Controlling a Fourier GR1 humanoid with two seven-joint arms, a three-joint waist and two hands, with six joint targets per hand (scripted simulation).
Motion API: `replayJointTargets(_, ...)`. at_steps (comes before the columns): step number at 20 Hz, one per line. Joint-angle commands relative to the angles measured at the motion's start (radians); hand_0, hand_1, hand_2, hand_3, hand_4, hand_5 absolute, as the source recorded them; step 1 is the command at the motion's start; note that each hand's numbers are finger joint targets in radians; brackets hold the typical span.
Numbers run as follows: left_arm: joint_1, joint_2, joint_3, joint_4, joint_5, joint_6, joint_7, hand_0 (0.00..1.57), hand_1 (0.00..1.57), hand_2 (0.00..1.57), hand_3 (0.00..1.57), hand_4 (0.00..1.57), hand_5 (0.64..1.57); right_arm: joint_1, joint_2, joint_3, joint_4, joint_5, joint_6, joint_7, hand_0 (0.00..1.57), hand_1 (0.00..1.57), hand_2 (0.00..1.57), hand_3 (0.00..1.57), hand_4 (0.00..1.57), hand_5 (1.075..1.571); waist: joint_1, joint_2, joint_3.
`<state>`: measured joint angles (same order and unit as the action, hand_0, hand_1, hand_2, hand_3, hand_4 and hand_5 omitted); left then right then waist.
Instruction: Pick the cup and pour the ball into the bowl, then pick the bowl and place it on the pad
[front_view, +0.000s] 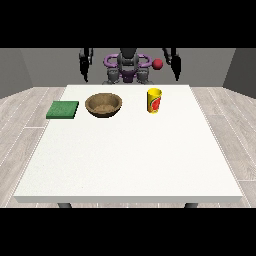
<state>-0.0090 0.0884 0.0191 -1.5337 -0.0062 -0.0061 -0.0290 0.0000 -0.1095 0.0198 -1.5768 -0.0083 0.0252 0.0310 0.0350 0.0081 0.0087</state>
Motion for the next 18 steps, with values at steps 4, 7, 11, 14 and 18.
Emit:
replayJointTargets(4,-0.012,0.036,0.012,-0.086,0.011,-0.008,0.072,0.0,0.0,0.0,0.0,0.66,1.566,-0.009,-0.034,-0.016,-0.088,-0.01,0.001,0.075,0.0,0.0,0.0,0.0,0.87,1.533,-0.008,-0.23,-0.0079)
replayJointTargets(7,0.02,-0.074,-0.014,-0.15,0.117,0.009,0.231,0.0,0.0,0.0,0.0,0.66,1.566,0.061,0.032,-0.054,-0.136,-0.113,-0.033,0.192,0.0,0.0,0.0,0.0,0.87,1.533,-0.057,-0.392,-0.0074)
replayJointTargets(11,-0.003,-0.086,-0.025,-0.24,0.134,0.099,0.446,0.0,0.0,0.0,0.0,0.63,1.564,0.11,0.072,0.004,-0.231,-0.095,-0.092,0.343,0.0,0.0,0.0,0.0,0.86,1.532,-0.078,-0.429,-0.0084)
replayJointTargets(14,0.03,-0.086,-0.077,-0.347,0.1,0.116,0.504,0.0,0.0,0.0,0.0,0.6,1.563,0.087,0.006,-0.046,-0.352,-0.132,-0.081,0.455,0.0,0.0,0.0,0.0,0.82,1.528,-0.059,-0.398,-0.0087)
replayJointTargets(18,-0.128,-0.088,-0.108,-0.326,0.032,0.218,0.445,0.0,0.0,0.0,0.0,0.56,1.555,-0.009,-0.021,-0.095,-0.398,-0.164,-0.064,0.426,0.0,0.0,0.0,0.0,0.76,1.548,-0.092,-0.209,-0.0086)
